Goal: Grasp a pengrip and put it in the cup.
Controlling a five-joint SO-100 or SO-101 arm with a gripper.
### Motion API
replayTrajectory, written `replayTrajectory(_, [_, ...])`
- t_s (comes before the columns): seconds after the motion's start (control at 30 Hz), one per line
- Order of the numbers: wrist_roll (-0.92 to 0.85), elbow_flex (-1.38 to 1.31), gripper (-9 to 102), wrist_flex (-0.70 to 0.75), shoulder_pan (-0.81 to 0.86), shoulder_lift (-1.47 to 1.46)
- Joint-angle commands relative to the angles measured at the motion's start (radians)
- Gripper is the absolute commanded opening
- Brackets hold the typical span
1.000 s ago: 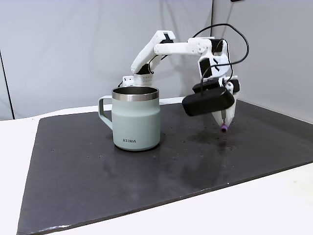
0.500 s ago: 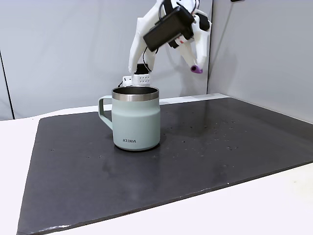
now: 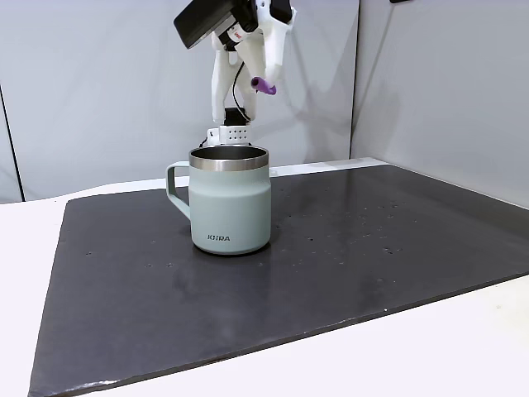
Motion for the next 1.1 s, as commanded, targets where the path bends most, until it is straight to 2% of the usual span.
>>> replayTrajectory(0.0, [-0.051, 0.035, 0, -0.012, 0.066, 0.081])
replayTrajectory(0.2, [-0.086, 0.098, 0, -0.106, 0.155, 0.086])
replayTrajectory(0.43, [-0.087, 0.115, 0, -0.209, 0.175, 0.075])
replayTrajectory(0.67, [-0.083, 0.129, 0, -0.218, 0.156, 0.069])
replayTrajectory(0.93, [-0.086, 0.123, 23, -0.19, 0.155, 0.071])
replayTrajectory(1.07, [-0.086, 0.124, 29, -0.176, 0.152, 0.078])
